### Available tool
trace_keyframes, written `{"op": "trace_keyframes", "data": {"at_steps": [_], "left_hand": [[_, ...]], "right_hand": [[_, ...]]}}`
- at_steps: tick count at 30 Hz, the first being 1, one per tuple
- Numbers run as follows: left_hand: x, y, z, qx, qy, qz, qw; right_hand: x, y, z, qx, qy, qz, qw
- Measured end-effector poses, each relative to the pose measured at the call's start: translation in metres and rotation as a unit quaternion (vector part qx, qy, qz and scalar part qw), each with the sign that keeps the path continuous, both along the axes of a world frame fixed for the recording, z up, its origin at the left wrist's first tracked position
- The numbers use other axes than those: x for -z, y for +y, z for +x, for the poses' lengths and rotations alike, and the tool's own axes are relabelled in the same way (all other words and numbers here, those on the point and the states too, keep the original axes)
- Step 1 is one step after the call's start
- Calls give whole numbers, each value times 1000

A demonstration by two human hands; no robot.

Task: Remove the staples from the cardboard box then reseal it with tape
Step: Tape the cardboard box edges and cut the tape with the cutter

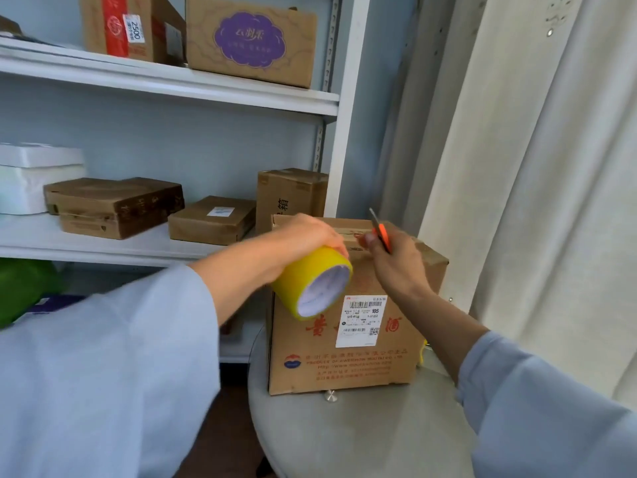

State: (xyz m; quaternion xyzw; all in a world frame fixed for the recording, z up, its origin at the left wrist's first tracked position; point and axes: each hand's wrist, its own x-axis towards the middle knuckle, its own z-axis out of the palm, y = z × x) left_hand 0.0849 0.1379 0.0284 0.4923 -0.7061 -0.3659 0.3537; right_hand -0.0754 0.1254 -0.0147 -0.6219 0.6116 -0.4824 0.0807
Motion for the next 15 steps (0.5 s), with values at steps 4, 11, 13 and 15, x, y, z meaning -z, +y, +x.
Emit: {"op": "trace_keyframes", "data": {"at_steps": [4, 11, 13, 15], "left_hand": [[0, -13, 46, -69, 21, 61, 996], [35, -4, 48, -26, 24, 137, 990], [31, 2, 40, 4, 44, 145, 988], [25, 7, 39, 30, 11, 138, 990]], "right_hand": [[21, 16, 9, -40, 18, 1, 999], [6, 14, -7, -49, -62, 56, 995], [1, 11, -10, -45, -59, 68, 995], [2, 10, -13, -37, -43, 64, 996]]}}
